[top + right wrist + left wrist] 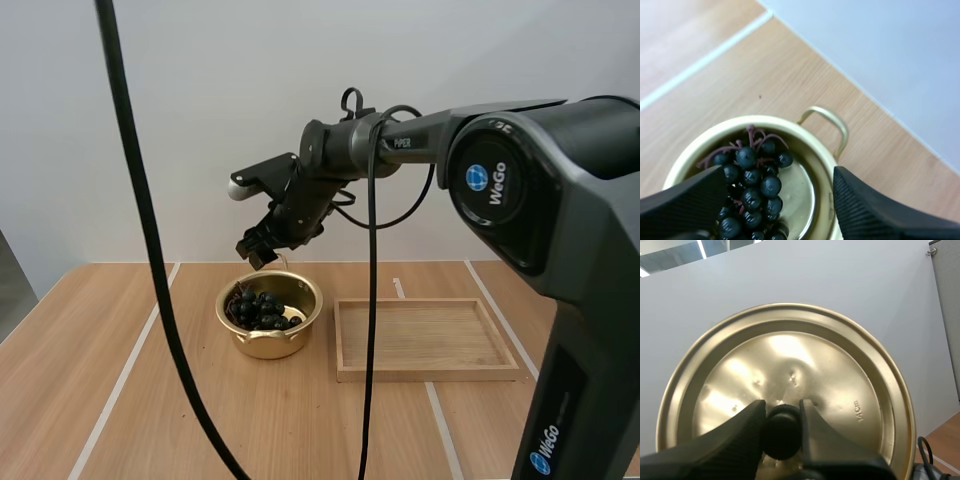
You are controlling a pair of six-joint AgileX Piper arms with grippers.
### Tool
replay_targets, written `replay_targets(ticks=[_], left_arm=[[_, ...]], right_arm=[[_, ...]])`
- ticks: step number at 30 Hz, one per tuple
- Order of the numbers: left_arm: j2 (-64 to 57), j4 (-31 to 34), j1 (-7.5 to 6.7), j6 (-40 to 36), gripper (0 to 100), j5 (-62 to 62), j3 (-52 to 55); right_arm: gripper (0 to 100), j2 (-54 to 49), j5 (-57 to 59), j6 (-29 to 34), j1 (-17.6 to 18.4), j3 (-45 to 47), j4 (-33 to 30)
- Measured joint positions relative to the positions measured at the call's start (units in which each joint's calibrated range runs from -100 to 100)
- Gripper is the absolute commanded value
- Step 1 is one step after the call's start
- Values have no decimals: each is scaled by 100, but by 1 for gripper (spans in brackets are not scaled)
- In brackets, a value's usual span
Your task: Open the pot, put the grape inside, and close it
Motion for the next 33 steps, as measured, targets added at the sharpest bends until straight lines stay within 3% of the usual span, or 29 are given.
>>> replay_targets(ticks=[9,25,32,33], left_arm=[[0,92,0,-49,0,-167,0],[0,193,0,-89,0,-294,331],[214,206,0,-134,0,-294,864],[227,206,0,-134,0,-294,887]], right_arm=[[100,-1008,69,440,-235,13,-555],[100,-2431,161,631,-1659,57,-660],[100,-2858,351,869,-1874,57,-670],[96,-2859,352,870,-1874,57,-670]])
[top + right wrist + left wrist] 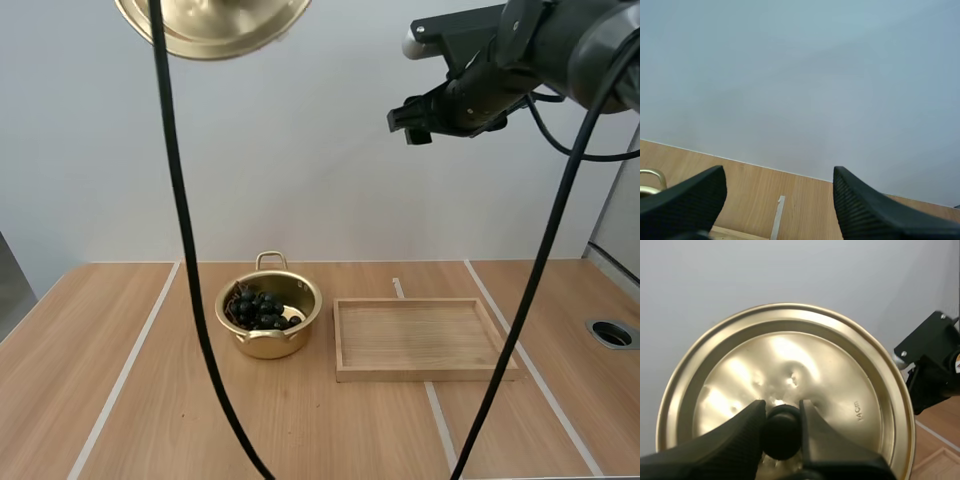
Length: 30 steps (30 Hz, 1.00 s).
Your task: Open the pot, put the grape inside, and close it
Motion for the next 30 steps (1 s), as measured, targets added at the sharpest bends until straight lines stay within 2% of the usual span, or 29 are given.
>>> replay_targets(ticks=[3,6,8,9,21,30], left_arm=[[207,39,0,-24,0,-136,525],[303,39,0,-31,0,-419,987],[354,39,0,-31,0,-647,1333],[392,39,0,-31,0,-724,1483],[801,39,0,11,0,-1898,2938],[1484,-179,0,382,0,-2888,3985]], right_arm=[[68,-59,108,73,-6,0,0],[35,-154,238,161,-14,10,0],[4,-195,276,198,-14,10,-10],[0,-206,293,218,-14,10,-10],[0,-372,598,220,-14,10,-10],[0,-642,664,220,-14,10,-10]])
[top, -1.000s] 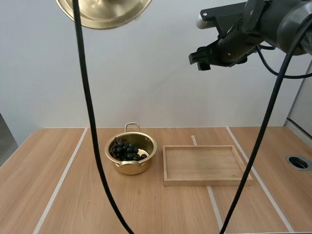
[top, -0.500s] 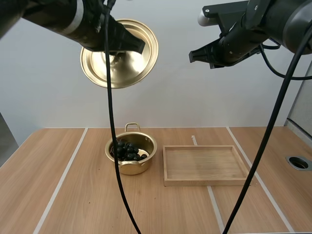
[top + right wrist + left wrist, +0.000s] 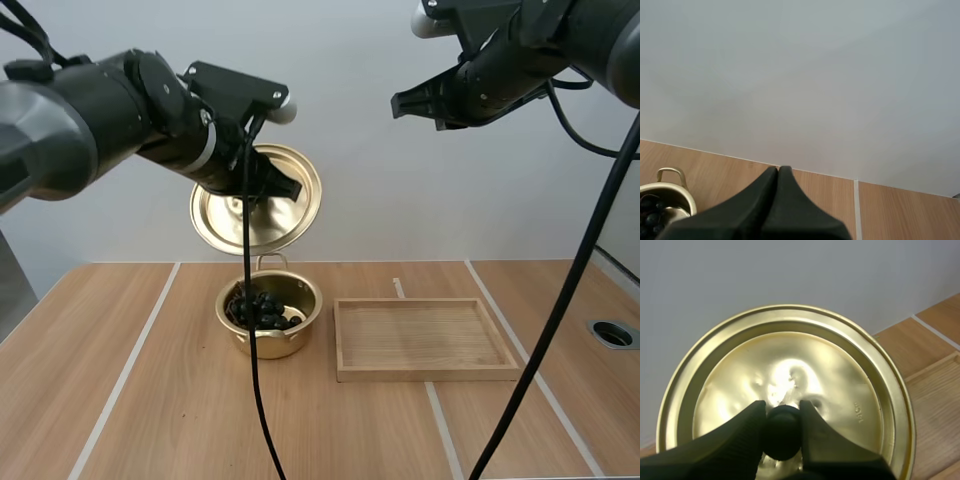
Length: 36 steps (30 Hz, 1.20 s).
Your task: Open the pot, put the grape inside, and close it
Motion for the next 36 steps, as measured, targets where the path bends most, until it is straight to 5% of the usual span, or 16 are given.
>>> replay_targets(ticks=[12,36], left_arm=[[1197,-83,0,189,0,-1209,636],[2744,-92,0,337,0,-1464,470]], right_arm=[[0,-83,198,0,0,0,0],[0,-83,268,0,0,5,0]])
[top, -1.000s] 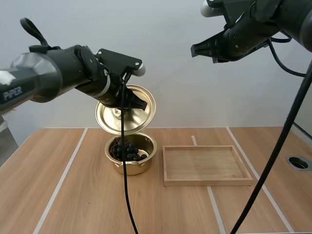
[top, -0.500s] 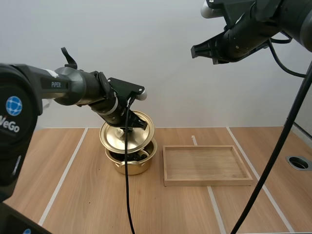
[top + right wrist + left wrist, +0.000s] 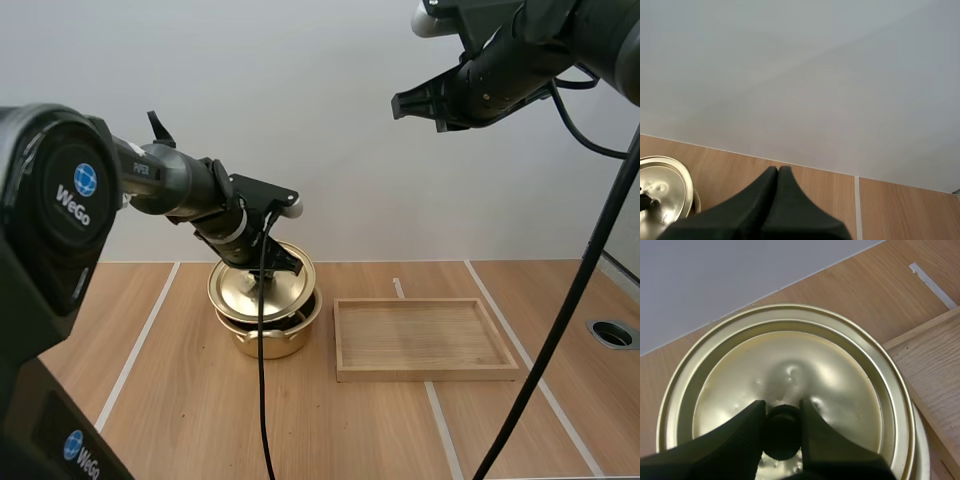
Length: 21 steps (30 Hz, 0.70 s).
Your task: Open the pot, put the grape inside, and close it
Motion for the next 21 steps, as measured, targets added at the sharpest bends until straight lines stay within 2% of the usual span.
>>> replay_targets(ticks=[21], left_arm=[[94,-308,0,299,0,768,-93]], right_arm=[[0,0,120,0,0,0,0]])
